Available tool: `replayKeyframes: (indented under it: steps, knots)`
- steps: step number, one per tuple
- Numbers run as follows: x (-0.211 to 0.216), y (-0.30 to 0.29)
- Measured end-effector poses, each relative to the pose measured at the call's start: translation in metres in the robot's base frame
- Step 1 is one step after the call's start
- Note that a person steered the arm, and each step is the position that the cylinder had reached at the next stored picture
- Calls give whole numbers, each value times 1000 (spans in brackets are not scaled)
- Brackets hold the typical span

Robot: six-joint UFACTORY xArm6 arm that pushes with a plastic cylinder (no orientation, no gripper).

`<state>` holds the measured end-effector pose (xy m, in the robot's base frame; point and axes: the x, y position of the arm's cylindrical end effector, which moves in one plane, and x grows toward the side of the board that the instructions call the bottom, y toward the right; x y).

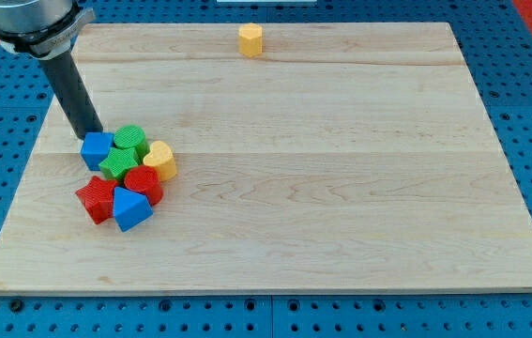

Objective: Move your arm towards center

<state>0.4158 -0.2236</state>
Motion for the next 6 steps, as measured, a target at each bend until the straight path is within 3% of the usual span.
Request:
replayKeyframes:
  steps: [1,4,6]
  knots:
    - [6,0]
    - [-41,2]
    - [-79,93]
